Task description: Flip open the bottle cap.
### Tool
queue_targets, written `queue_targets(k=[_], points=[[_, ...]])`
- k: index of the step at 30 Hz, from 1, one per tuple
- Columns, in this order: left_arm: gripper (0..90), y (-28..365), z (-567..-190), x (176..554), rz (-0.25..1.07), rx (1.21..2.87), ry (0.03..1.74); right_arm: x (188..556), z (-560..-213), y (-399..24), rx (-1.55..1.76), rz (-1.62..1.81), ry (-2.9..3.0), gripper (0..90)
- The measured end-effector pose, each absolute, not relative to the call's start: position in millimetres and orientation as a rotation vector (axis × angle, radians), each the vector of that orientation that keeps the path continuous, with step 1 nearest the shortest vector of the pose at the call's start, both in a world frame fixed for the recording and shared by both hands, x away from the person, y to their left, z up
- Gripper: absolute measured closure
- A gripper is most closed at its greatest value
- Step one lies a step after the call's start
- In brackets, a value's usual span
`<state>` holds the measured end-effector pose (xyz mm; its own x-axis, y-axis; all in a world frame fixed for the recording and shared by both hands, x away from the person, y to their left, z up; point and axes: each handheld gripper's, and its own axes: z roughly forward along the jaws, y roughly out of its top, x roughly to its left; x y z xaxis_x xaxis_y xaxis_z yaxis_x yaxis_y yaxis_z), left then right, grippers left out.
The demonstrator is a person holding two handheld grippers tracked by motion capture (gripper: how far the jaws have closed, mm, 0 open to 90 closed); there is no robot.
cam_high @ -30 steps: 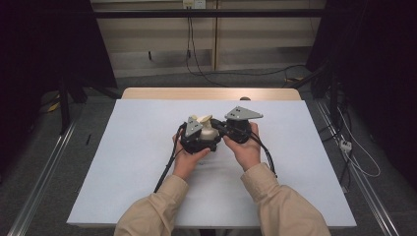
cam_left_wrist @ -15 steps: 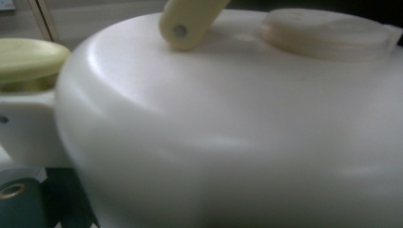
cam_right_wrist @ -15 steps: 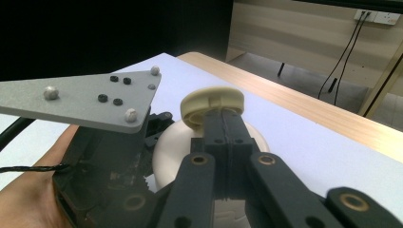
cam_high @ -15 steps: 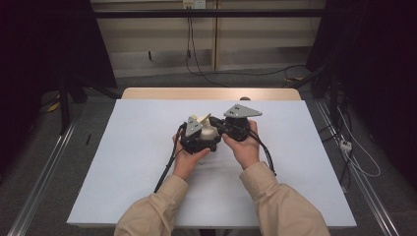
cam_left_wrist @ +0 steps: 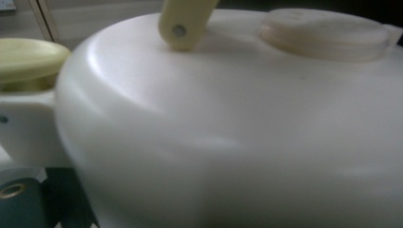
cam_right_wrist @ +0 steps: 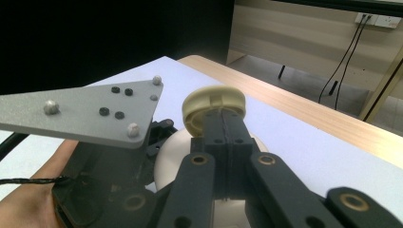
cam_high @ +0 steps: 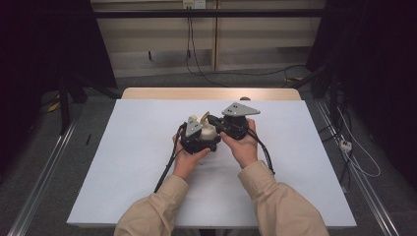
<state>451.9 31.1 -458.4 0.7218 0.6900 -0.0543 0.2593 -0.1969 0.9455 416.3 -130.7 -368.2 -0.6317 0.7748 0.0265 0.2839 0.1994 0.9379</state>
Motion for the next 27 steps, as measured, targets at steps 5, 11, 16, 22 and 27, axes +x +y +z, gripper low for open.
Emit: queue_targets(k=[5,11,16,22,27], points=[[5.2,30.9,-458.4,451.8,0.466,1.770,0.752,417.7,-368.0,-129.5,0.989,1.429,2.021,90.0],[5.2,30.9,-458.5,451.8,0.465,1.769,0.752,419.1,-368.5,-129.2,0.991,1.427,2.024,90.0],[5.3,31.0,-458.5,451.8,0.467,1.771,0.752,420.4,-367.2,-127.8,0.986,1.428,2.027,90.0],[5.2,31.1,-458.5,451.8,0.467,1.771,0.751,422.1,-366.2,-126.0,0.983,1.421,2.027,90.0],[5.2,31.2,-458.7,451.7,0.469,1.771,0.749,423.6,-366.6,-125.7,0.985,1.418,2.023,90.0]])
